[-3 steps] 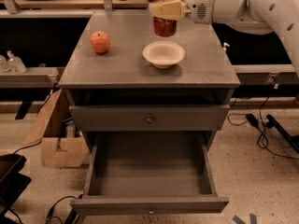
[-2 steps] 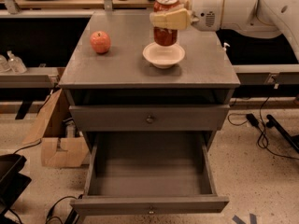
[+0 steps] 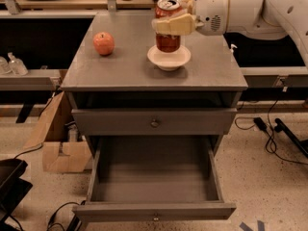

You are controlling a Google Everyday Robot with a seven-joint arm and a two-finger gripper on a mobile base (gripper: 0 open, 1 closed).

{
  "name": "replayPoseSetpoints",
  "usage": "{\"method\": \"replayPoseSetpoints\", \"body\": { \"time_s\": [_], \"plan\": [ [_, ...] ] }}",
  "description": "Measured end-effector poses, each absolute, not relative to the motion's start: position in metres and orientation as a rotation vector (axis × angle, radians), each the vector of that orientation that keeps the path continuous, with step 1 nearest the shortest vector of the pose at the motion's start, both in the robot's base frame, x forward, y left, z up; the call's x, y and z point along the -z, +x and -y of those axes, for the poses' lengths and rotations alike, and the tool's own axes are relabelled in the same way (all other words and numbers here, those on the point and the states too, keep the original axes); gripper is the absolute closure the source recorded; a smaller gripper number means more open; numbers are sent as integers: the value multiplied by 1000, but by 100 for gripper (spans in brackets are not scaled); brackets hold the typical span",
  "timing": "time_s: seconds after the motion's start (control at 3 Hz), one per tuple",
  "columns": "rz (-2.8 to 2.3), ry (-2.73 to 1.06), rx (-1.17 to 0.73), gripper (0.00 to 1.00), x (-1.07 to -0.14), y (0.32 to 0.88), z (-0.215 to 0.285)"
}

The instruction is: Place coke can into middle drawer

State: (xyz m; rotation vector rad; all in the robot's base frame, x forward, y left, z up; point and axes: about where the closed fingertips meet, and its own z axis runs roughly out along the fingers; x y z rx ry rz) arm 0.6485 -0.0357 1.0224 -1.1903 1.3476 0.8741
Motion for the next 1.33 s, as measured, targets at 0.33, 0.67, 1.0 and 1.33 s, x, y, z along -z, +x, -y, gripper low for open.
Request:
{"method": "replayPoseSetpoints", "body": {
  "time_s": [0.33,0.67,1.0,1.33],
  "plan": [
    [-1365,-1170,-885,100,-1010,633,36],
    [-1284,-1058,-850,100,-1024,577,36],
    [-1288,-986,-867,100,-981,541,48],
    [-1429,-1009,-913,100,-891,504,54]
  ]
}}
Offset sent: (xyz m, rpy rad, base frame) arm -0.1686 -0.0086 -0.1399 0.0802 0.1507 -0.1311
